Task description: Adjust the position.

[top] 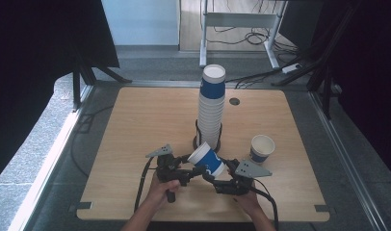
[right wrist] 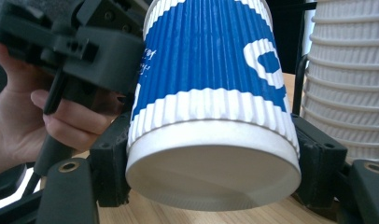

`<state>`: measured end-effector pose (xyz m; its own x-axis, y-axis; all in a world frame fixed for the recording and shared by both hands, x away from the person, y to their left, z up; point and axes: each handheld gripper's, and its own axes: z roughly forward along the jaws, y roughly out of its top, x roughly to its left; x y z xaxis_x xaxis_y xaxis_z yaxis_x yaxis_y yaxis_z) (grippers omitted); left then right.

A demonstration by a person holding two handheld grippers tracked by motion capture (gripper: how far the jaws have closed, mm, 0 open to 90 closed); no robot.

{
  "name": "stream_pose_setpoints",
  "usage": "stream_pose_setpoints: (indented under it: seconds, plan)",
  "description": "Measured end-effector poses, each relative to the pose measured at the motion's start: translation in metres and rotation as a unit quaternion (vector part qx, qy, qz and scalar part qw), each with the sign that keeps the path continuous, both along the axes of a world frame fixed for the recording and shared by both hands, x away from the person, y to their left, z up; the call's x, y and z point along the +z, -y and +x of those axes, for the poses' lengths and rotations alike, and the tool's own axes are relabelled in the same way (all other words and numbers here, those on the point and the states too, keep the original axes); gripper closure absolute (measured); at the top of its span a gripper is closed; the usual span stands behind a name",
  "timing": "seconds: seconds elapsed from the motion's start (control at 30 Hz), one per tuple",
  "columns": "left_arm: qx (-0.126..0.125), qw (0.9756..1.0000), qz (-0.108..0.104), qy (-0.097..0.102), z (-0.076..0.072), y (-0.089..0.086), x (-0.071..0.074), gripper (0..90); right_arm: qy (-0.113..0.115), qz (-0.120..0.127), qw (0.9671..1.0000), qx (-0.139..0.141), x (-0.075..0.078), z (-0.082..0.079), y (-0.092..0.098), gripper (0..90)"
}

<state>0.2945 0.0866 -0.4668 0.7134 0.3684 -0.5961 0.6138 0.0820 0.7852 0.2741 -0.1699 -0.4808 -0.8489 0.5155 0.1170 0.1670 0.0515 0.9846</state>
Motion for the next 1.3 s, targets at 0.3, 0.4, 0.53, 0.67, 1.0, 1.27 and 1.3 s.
stream_pose_setpoints:
  seconds: [0.3, 0.4, 0.53, 0.67, 1.0, 1.27, 1.3]
  plan:
    - [0.004, 0.9998, -0.016, -0.010, 0.006, 0.003, -0.002, 7.1, 0.005, -0.022, 0.9996, 0.016, -0.005, -0.003, -0.011, 28.0]
    - [0.008, 0.9996, -0.024, -0.013, 0.007, 0.001, -0.003, 9.2, 0.005, -0.024, 0.9995, 0.020, -0.006, -0.003, -0.013, 28.0]
    - [0.005, 0.9994, -0.032, -0.014, 0.006, 0.002, -0.006, 11.8, 0.001, -0.027, 0.9994, 0.020, -0.007, -0.003, -0.014, 28.0]
    - [-0.003, 0.9992, -0.040, -0.009, 0.006, 0.003, -0.008, 15.3, -0.001, -0.029, 0.9993, 0.021, -0.007, -0.002, -0.014, 27.9]
    - [0.010, 0.9995, -0.015, 0.025, 0.001, 0.005, -0.006, 19.6, -0.013, -0.038, 0.9988, 0.027, -0.008, 0.000, -0.014, 27.5]
    - [0.015, 0.9987, 0.006, 0.049, -0.001, 0.005, -0.003, 20.0, -0.018, -0.040, 0.9986, 0.030, -0.009, 0.001, -0.016, 26.9]
    - [0.017, 0.9985, 0.009, 0.052, -0.002, 0.005, -0.002, 20.1, -0.018, -0.041, 0.9985, 0.030, -0.009, 0.001, -0.016, 26.7]
